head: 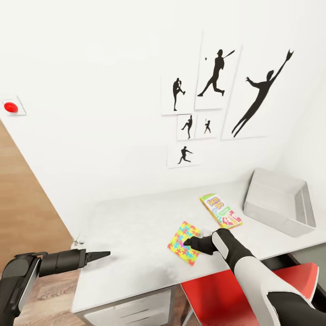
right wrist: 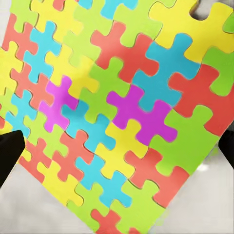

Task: Put all the toys in the child's room - the three board games (two on the bed and one on the table), the two jigsaw puzzles on the table, and the tennis ball on the table - inside the toy box on the table in the child's room.

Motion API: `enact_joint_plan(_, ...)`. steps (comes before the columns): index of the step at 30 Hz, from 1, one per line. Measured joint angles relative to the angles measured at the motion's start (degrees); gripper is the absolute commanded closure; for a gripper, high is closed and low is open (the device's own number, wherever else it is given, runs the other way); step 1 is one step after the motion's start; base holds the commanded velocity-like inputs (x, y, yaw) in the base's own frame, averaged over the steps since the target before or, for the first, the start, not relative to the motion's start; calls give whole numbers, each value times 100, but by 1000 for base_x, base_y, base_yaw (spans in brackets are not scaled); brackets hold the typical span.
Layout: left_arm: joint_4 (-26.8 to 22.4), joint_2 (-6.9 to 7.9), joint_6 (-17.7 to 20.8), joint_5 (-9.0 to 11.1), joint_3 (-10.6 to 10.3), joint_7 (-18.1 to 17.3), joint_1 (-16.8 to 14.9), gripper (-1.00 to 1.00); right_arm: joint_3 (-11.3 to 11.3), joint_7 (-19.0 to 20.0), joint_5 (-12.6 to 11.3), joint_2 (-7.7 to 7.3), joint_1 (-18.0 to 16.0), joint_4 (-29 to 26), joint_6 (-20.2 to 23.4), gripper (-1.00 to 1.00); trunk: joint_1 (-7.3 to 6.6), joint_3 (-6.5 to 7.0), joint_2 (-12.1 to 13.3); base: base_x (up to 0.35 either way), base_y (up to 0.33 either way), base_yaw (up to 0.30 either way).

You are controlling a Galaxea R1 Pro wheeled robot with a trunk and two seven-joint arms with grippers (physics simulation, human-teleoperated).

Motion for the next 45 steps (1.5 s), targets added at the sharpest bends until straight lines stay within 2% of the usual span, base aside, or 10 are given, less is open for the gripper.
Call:
enact_joint_plan(11,-2,0,-19,1,-1,6,0,-100,0,-8,1,0,0,0,-52,-100,0,0,0,-2,35,0)
enact_joint_plan(35,-1,-3,-28,1,0,5,0,-100,0,-56,1,9,-2,-9,-76,-100,-1,0,0,10,-135,0)
enact_joint_plan(45,-2,-5,-22,1,0,6,0,-100,-7,-54,3,9,0,-15,-151,-100,-2,0,0,136,0,0)
